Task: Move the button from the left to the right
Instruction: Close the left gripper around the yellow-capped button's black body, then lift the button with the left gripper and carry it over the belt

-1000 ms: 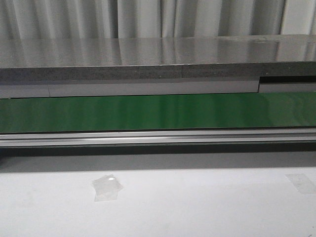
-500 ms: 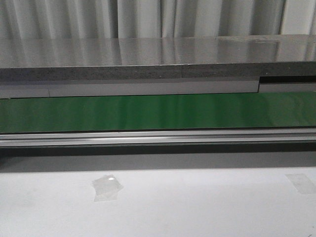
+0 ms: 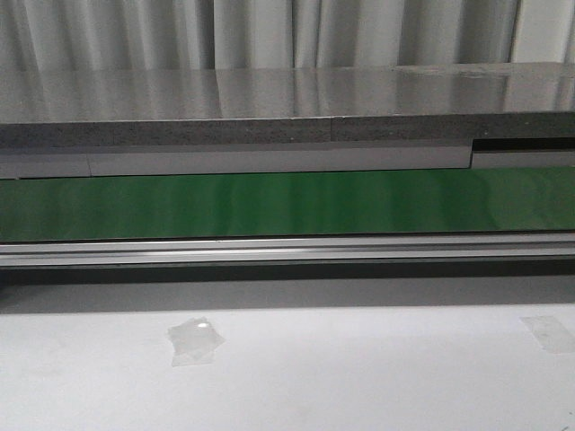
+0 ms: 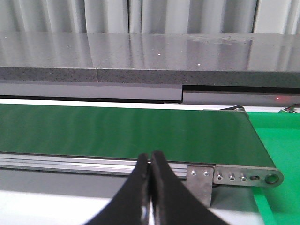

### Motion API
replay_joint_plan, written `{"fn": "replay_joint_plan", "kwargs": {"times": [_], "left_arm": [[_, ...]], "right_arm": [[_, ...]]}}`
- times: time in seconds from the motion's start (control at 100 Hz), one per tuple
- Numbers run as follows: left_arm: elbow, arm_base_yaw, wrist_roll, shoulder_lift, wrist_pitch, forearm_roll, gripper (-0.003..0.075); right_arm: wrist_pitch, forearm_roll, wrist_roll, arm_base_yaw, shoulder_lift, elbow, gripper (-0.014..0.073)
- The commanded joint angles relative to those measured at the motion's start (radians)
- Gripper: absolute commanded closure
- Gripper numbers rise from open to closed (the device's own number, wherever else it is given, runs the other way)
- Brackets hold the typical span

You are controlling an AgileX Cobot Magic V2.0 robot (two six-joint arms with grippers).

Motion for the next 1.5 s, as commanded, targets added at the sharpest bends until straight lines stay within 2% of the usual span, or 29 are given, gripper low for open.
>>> {"fn": "replay_joint_plan", "kwargs": {"times": [0.0, 0.36, 1.49], "left_arm": [[-0.034, 0.009, 0.005, 0.013, -0.07, -0.016, 0.01], [-0.043, 0.008, 0.005, 0.13, -0.163, -0.056, 0.01], [-0.065, 0.022, 0.009, 0.312, -0.196, -0.083, 0.01]], "right_arm": [[-0.086, -0.011, -0.005, 0.001, -0.017, -0.016, 0.0662], [-0.086, -0.011, -0.005, 0.001, -0.017, -0.016, 0.0662], [-0.086, -0.011, -0.005, 0.001, -0.017, -0.016, 0.0662]]}}
